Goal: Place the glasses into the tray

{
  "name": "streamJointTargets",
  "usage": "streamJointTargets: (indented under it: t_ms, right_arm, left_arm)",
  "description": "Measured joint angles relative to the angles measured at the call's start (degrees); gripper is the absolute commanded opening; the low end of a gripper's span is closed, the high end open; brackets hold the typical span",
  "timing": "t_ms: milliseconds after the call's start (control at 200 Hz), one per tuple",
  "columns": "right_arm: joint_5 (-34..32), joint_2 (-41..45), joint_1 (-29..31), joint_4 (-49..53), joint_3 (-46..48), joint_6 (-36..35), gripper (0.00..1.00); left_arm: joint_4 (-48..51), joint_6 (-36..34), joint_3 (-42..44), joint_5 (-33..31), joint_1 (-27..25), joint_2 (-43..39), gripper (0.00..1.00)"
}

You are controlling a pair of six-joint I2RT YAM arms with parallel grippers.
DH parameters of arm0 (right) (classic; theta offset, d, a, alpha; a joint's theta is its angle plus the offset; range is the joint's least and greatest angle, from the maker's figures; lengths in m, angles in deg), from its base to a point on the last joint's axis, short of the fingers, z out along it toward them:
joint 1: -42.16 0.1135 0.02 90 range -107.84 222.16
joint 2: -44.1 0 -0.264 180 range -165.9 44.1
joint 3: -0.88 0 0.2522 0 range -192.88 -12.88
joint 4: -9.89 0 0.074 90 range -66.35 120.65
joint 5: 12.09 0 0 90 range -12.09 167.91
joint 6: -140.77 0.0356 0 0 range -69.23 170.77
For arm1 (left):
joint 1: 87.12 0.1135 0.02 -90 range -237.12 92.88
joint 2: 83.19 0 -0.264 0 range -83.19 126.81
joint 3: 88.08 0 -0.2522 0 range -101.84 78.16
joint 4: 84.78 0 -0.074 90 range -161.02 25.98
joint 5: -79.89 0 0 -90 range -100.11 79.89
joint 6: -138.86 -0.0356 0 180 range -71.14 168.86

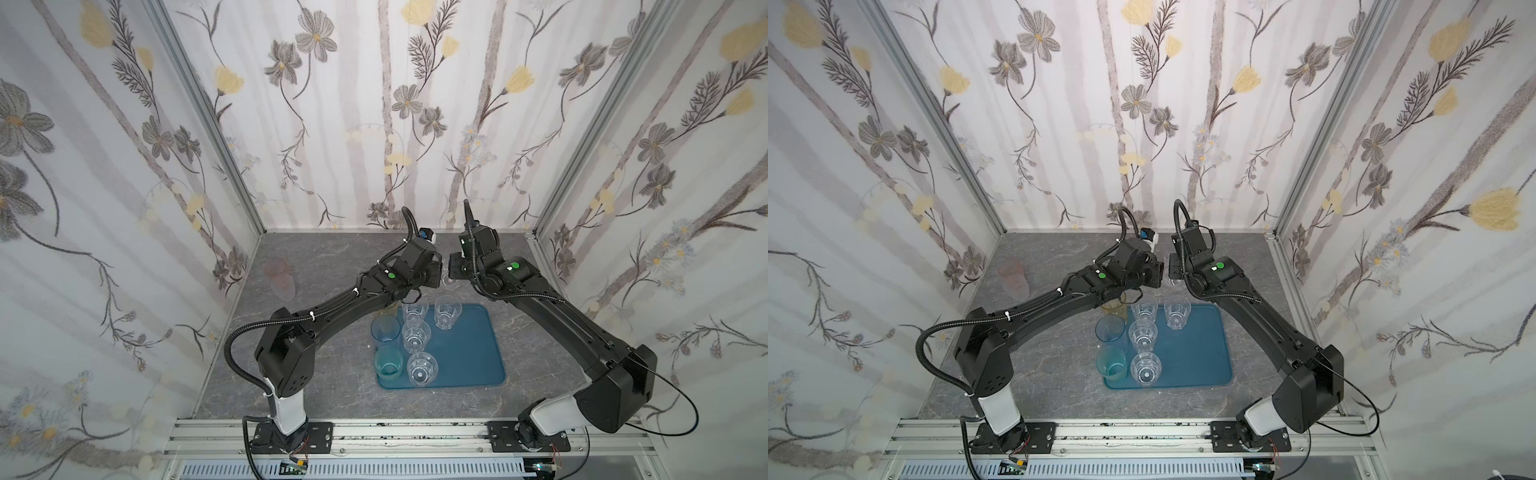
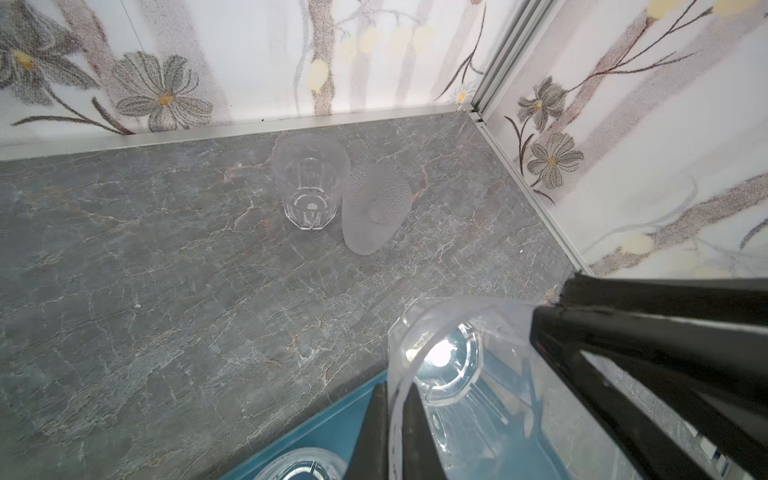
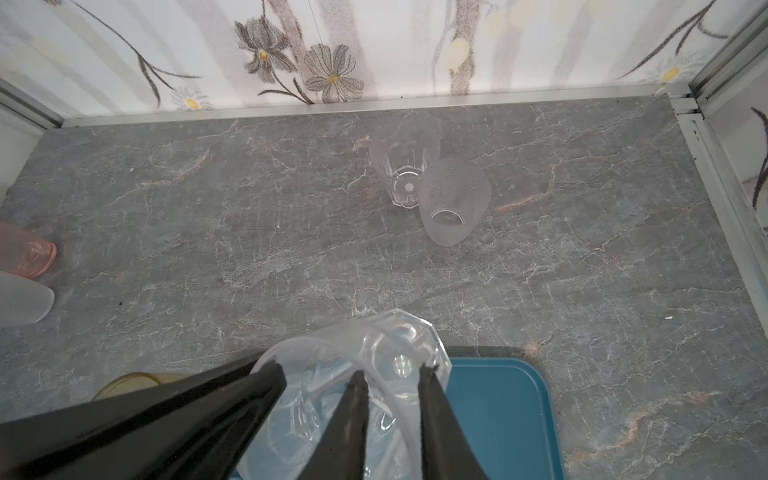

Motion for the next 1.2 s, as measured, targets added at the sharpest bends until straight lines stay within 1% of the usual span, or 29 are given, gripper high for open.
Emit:
streamJointTargets:
  t_ms: [70,155,285,455,655,824,1019,1129,1199]
  right_arm:
    - [0.2,0.0,0.0,0.1,0.6,-0.3,0.13]
    - [0.2,0.0,0.0,0.1,1.2,-0.4,0.12]
    - [-0.5,-0.1,0.0,0.3,1.5,-0.5,0.20]
    - [-1.8,-0.5,-0.1,1.3,3.2,-0.6,0.21]
    - [-3.9,1.1,-0.2,1.2,5.7,-1.1,0.08]
    - [-3.8,1.5,-0.8,1.8,6.7,-1.6,0.02]
    - [-3.8,4.2,-3.0,2.1,6.7,-1.5,0.01]
    - [-1.5,5.4,-4.8,3.1,6.6,-1.5,0.01]
    - [-0.2,7.5,-6.0,4.7,7.1,-1.5,0.01]
  left_arm:
    - [0.6,0.1,0.0,0.0,0.0,0.0,0.00]
    - [1.0,0.1,-0.1,-0.8,-0.1,0.1,0.00]
    - [1.2,0.1,-0.6,-1.0,-0.5,0.7,0.00]
    - [0.6,0.0,-1.1,0.0,-0.7,0.8,0.00]
    - [0.4,0.0,-1.5,2.1,-0.9,1.2,0.00]
    - [0.0,0.3,-1.7,3.5,-1.1,0.8,0.27]
    - [-0.9,0.9,-1.1,3.4,-1.3,-4.1,0.42]
    - [-1.6,0.0,1.4,2.1,-1.4,-7.4,0.56]
    - [-1.6,-0.7,4.3,-0.3,-1.3,-9.9,0.65]
